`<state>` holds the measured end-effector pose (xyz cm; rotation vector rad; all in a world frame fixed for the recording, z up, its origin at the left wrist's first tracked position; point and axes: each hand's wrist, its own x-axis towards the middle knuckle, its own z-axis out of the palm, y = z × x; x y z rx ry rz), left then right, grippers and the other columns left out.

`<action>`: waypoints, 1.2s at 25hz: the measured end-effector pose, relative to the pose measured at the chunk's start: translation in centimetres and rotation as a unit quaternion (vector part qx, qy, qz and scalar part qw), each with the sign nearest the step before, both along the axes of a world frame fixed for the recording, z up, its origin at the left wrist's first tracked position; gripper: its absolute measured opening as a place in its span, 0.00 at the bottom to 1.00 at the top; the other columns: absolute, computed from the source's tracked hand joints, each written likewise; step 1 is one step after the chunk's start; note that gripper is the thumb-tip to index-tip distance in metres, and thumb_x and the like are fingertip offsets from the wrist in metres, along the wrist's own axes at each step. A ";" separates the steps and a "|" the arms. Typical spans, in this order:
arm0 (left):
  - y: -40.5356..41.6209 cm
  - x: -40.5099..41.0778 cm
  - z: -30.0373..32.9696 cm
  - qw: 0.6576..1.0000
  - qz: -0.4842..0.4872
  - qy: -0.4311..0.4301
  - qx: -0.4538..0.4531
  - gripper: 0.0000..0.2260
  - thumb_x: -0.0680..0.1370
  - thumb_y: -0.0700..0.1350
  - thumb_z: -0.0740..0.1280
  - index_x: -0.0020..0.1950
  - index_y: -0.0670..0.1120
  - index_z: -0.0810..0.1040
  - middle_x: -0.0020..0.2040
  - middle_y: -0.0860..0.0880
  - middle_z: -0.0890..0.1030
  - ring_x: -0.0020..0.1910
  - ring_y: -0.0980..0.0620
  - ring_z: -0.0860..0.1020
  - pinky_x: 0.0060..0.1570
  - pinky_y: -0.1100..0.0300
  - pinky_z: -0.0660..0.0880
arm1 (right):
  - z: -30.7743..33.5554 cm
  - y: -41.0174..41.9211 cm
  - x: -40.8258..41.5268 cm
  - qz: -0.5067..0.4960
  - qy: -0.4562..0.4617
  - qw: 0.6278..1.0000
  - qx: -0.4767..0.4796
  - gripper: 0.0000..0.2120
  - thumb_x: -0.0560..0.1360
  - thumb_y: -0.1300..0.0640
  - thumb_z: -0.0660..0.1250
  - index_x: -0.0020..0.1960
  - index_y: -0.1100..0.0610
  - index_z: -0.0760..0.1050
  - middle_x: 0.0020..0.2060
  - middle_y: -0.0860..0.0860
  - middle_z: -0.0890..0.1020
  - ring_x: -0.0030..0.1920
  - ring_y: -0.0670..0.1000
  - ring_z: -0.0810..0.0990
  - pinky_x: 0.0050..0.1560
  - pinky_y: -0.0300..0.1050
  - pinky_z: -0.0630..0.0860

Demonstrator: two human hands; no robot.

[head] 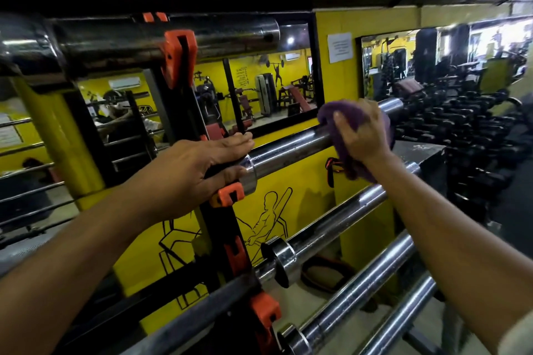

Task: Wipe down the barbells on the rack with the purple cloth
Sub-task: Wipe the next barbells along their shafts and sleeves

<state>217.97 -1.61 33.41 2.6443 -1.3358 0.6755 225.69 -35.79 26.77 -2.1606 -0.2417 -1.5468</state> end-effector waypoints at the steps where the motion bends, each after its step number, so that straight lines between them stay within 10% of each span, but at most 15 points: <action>1: 0.0 0.0 0.0 1.000 0.001 -0.004 -0.001 0.25 0.78 0.60 0.58 0.76 0.58 0.64 0.74 0.67 0.61 0.71 0.76 0.54 0.65 0.77 0.53 | 2.1 0.2 -0.1 -0.014 0.083 0.995 0.047 0.24 0.81 0.42 0.56 0.49 0.60 0.82 0.41 0.58 0.82 0.45 0.55 0.78 0.50 0.49 0.68; 4: -0.1 -0.1 0.2 1.000 -0.001 -0.012 -0.007 0.24 0.78 0.59 0.59 0.75 0.57 0.66 0.73 0.66 0.63 0.71 0.73 0.57 0.66 0.75 0.56 | 3.9 4.1 -0.5 0.009 0.234 0.972 -0.012 0.26 0.81 0.39 0.55 0.45 0.59 0.79 0.36 0.53 0.81 0.38 0.53 0.79 0.47 0.47 0.71; 9: 1.5 -0.9 0.3 0.999 0.007 0.002 0.036 0.24 0.81 0.63 0.55 0.77 0.63 0.57 0.77 0.66 0.57 0.75 0.67 0.58 0.74 0.59 0.60 | 0.7 6.9 -5.2 0.165 0.107 0.980 0.001 0.17 0.78 0.37 0.54 0.54 0.42 0.77 0.55 0.44 0.76 0.61 0.49 0.70 0.66 0.53 0.62; 14: 4.4 -1.4 -0.4 0.994 0.039 0.011 0.101 0.26 0.82 0.60 0.50 0.79 0.67 0.45 0.77 0.73 0.45 0.77 0.65 0.55 0.75 0.56 0.61 | 1.6 11.9 -5.8 0.089 0.070 0.979 -0.169 0.18 0.81 0.42 0.55 0.52 0.52 0.78 0.45 0.50 0.82 0.46 0.53 0.77 0.60 0.53 0.71; 17: 4.1 -1.4 -0.7 0.995 0.035 0.003 0.098 0.25 0.84 0.55 0.52 0.79 0.65 0.46 0.77 0.73 0.44 0.76 0.67 0.54 0.73 0.60 0.60 | 6.3 13.0 -4.4 0.050 0.312 0.915 -0.250 0.19 0.84 0.42 0.54 0.46 0.54 0.74 0.46 0.54 0.80 0.44 0.55 0.77 0.55 0.50 0.73; 21: 4.2 -1.4 -0.4 0.994 0.039 0.006 0.106 0.26 0.84 0.54 0.52 0.79 0.65 0.45 0.76 0.73 0.43 0.74 0.67 0.55 0.71 0.63 0.58 | 10.9 13.5 -2.5 0.170 0.619 0.758 -0.120 0.25 0.79 0.34 0.59 0.61 0.54 0.76 0.50 0.55 0.82 0.52 0.58 0.81 0.58 0.50 0.78; 24: 4.3 -0.9 -0.6 0.995 0.020 0.007 0.098 0.26 0.83 0.57 0.51 0.79 0.66 0.45 0.76 0.74 0.44 0.74 0.69 0.53 0.70 0.70 0.54 | 8.7 13.9 -2.9 0.144 0.475 0.840 -0.218 0.22 0.84 0.42 0.53 0.53 0.59 0.76 0.47 0.54 0.80 0.45 0.50 0.77 0.55 0.42 0.74; 27: 4.3 -0.5 -0.7 0.996 0.021 0.015 0.087 0.25 0.82 0.59 0.49 0.78 0.68 0.45 0.75 0.75 0.44 0.75 0.69 0.53 0.71 0.68 0.54 | 2.7 14.4 -5.3 0.069 0.140 0.982 -0.106 0.20 0.79 0.42 0.56 0.45 0.54 0.79 0.38 0.50 0.80 0.42 0.52 0.76 0.49 0.45 0.67; 30: 4.4 -0.8 -0.9 0.996 0.019 0.020 0.082 0.26 0.82 0.58 0.49 0.79 0.65 0.47 0.76 0.74 0.45 0.76 0.65 0.55 0.74 0.60 0.59 | 0.9 15.3 -6.0 0.067 0.054 0.994 -0.061 0.18 0.76 0.43 0.56 0.41 0.52 0.78 0.33 0.48 0.78 0.36 0.50 0.73 0.46 0.42 0.62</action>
